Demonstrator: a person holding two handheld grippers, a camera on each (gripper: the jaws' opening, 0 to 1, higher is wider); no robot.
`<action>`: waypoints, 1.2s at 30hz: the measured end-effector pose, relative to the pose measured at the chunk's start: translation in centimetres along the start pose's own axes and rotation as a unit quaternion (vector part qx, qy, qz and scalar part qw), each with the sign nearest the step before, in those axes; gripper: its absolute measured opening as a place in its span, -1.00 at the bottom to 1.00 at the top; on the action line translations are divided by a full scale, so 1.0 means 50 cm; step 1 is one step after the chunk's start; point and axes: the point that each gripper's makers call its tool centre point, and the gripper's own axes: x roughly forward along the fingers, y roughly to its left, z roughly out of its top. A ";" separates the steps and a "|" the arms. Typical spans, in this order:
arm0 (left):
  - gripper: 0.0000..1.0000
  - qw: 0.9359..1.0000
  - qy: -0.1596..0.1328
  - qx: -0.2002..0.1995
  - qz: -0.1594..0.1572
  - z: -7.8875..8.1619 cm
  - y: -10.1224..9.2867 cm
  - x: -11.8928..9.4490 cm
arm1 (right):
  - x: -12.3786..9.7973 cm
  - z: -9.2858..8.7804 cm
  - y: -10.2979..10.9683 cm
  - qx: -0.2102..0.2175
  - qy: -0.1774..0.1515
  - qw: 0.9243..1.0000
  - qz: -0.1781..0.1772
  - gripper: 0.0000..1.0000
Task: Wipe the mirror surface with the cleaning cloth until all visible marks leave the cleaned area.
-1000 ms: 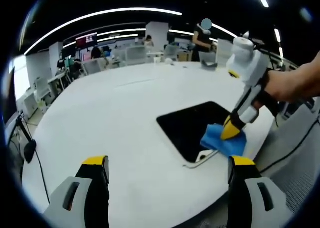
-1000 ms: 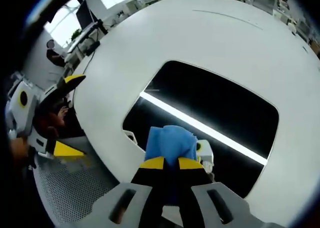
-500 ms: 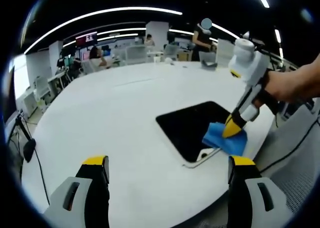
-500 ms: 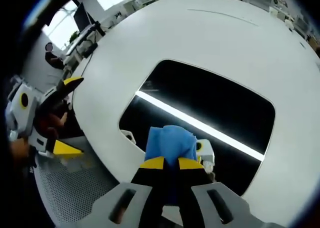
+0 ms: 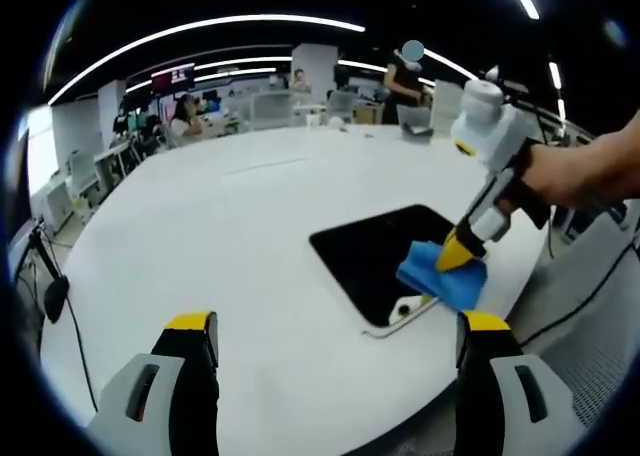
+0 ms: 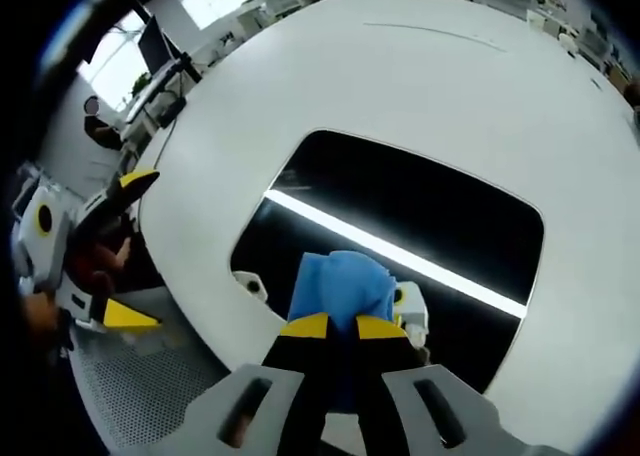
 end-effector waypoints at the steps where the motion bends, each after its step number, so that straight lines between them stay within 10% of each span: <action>1: 0.99 1.000 -0.001 0.000 0.000 0.001 0.000 0.000 | 0.000 0.001 -0.001 0.000 0.000 1.000 0.000 -0.96; 36: 0.99 1.000 -0.009 -0.005 0.001 0.005 0.003 -0.002 | 0.017 0.063 -0.044 0.005 0.002 1.000 -0.013 -0.96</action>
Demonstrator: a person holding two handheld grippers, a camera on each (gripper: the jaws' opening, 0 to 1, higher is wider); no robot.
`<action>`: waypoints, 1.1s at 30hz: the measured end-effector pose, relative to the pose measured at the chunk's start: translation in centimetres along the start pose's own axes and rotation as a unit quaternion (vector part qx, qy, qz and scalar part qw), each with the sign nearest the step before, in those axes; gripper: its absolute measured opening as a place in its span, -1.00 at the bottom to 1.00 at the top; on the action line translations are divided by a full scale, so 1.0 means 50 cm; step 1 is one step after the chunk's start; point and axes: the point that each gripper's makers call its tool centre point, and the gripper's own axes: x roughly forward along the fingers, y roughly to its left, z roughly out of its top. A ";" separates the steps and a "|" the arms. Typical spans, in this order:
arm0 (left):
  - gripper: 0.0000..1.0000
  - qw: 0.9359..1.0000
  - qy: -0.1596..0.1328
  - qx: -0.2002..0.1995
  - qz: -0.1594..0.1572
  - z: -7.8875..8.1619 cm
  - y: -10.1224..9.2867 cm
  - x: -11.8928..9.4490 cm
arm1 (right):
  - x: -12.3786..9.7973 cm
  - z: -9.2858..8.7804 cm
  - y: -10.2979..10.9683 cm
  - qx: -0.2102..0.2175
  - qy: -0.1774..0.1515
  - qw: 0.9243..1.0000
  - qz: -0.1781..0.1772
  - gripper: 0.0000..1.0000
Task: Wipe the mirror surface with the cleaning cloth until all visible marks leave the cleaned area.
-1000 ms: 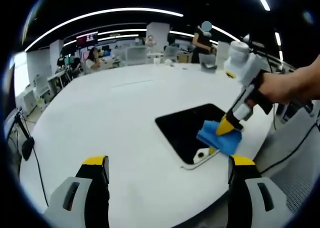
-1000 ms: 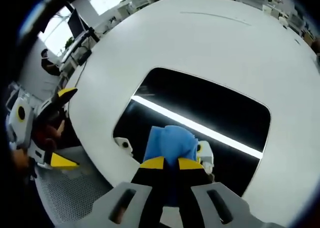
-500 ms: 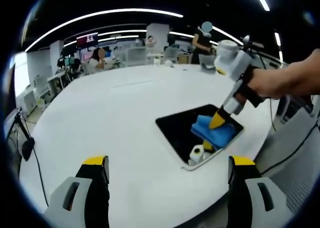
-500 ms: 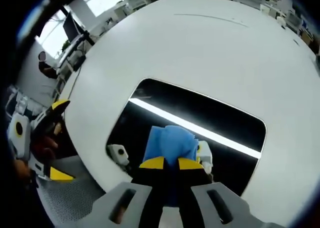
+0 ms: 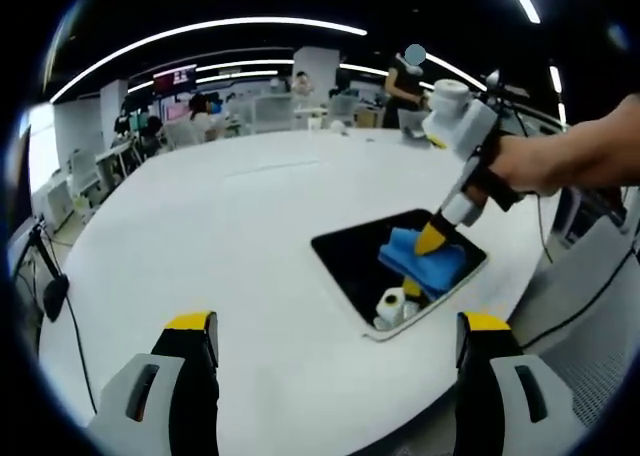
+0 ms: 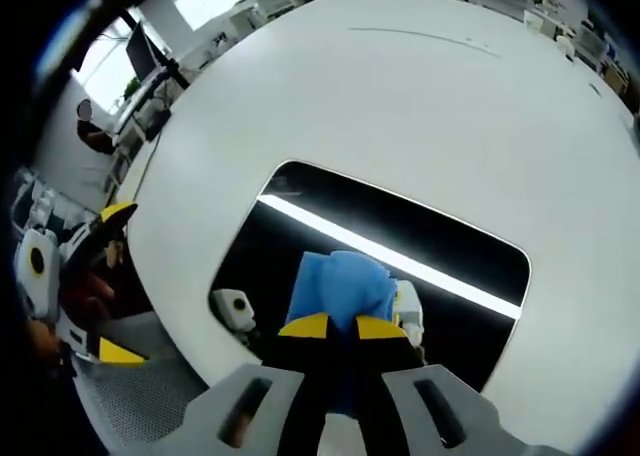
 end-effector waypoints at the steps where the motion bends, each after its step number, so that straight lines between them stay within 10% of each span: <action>1: 0.99 1.000 0.000 0.000 0.000 0.000 0.000 0.000 | 0.000 0.000 0.000 -0.001 0.000 1.000 0.000 -0.96; 33: 0.99 1.000 0.010 -0.003 0.002 -0.009 0.002 0.003 | 0.019 0.087 -0.036 -0.021 -0.001 1.000 -0.006 -0.96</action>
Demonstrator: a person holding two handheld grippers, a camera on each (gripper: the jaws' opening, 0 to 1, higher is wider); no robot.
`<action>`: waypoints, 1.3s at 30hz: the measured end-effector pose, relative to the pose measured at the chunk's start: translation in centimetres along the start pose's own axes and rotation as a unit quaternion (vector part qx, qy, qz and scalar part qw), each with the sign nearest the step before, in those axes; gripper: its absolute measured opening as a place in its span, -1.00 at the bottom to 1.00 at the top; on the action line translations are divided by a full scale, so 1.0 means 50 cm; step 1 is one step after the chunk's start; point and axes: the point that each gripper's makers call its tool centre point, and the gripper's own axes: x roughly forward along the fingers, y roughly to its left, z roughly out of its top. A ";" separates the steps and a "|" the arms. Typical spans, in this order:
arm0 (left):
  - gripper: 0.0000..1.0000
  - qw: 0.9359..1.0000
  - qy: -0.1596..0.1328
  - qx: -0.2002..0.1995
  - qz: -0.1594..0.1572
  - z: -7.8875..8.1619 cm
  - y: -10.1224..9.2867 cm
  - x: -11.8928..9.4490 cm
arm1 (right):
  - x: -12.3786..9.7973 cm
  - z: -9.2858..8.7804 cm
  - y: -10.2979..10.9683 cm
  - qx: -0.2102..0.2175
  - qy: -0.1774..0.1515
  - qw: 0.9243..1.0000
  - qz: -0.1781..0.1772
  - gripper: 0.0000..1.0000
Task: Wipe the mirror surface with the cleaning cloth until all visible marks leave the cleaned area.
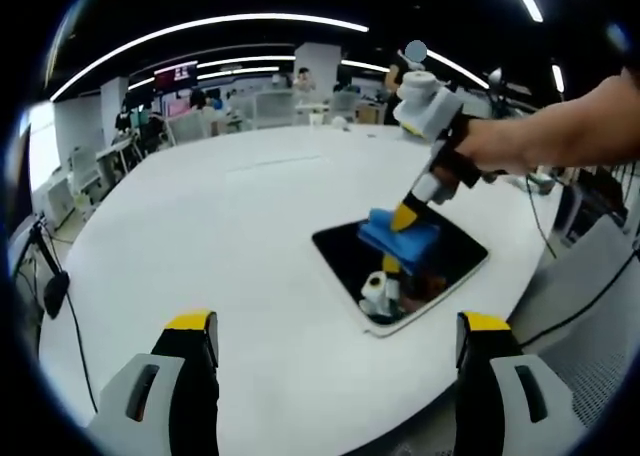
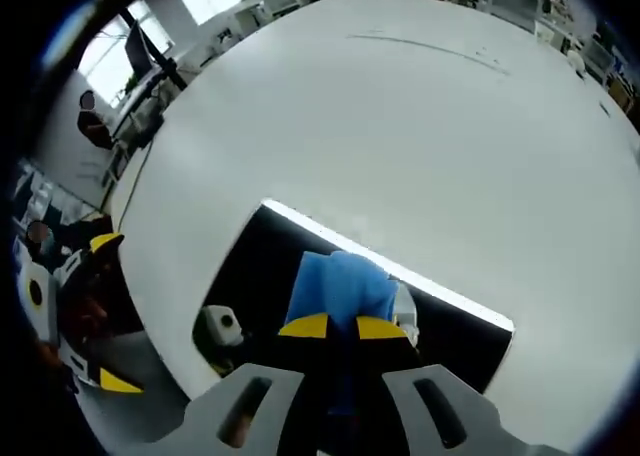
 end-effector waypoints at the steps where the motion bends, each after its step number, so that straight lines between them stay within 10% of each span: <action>1: 0.99 1.000 0.000 0.000 0.001 0.000 0.001 0.000 | 0.001 0.004 -0.003 0.001 0.000 1.000 0.000 -0.96; 39: 0.99 1.000 0.009 -0.001 0.013 -0.007 0.009 -0.001 | -0.004 0.029 -0.045 -0.001 -0.004 1.000 0.011 -0.96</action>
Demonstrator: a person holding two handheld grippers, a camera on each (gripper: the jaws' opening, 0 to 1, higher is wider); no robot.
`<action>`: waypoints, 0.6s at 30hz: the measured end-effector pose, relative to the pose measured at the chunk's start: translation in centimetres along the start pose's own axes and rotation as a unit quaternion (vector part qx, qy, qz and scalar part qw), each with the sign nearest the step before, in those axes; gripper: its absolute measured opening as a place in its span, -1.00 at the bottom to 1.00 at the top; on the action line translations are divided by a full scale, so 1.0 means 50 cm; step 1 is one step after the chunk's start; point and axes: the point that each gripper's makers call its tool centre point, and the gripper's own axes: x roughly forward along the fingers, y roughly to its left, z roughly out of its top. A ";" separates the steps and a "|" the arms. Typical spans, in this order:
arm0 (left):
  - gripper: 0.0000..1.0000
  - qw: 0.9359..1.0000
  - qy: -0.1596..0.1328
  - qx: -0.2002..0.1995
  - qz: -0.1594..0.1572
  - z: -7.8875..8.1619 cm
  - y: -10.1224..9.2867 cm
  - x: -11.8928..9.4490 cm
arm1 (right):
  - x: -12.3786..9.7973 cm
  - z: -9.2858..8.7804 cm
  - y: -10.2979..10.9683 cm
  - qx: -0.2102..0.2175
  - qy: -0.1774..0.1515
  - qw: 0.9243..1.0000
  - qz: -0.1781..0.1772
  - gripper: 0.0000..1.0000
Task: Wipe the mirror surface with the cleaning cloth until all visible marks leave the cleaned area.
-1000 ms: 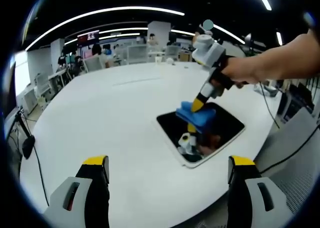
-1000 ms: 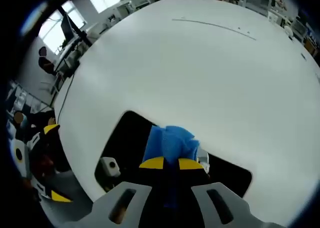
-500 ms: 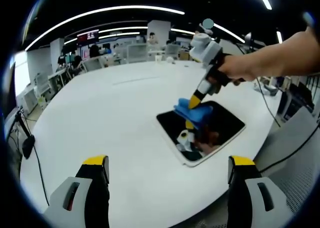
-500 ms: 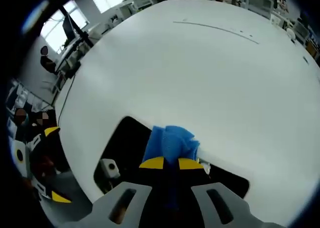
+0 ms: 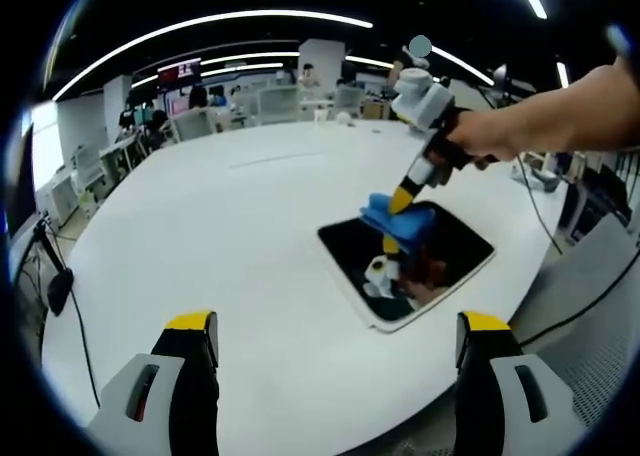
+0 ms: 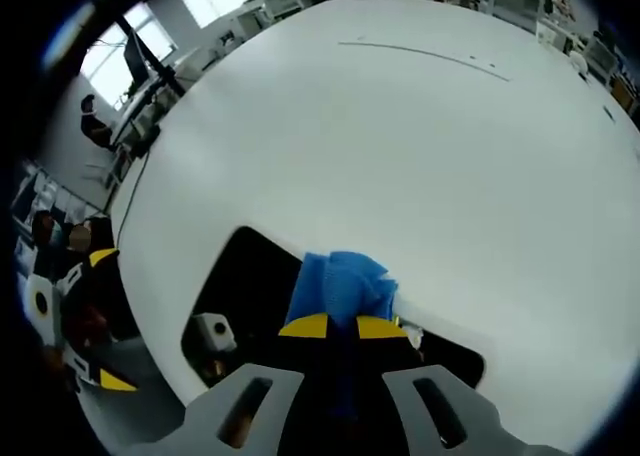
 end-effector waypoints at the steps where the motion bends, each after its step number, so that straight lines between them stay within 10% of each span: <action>1: 0.99 1.000 0.000 0.000 -0.001 0.000 -0.001 0.000 | -0.001 -0.001 -0.001 0.000 0.000 1.000 0.000 -0.96; 18: 0.99 1.000 0.003 0.003 -0.001 -0.001 -0.001 0.000 | -0.013 -0.017 -0.041 0.009 0.001 1.000 -0.011 -0.96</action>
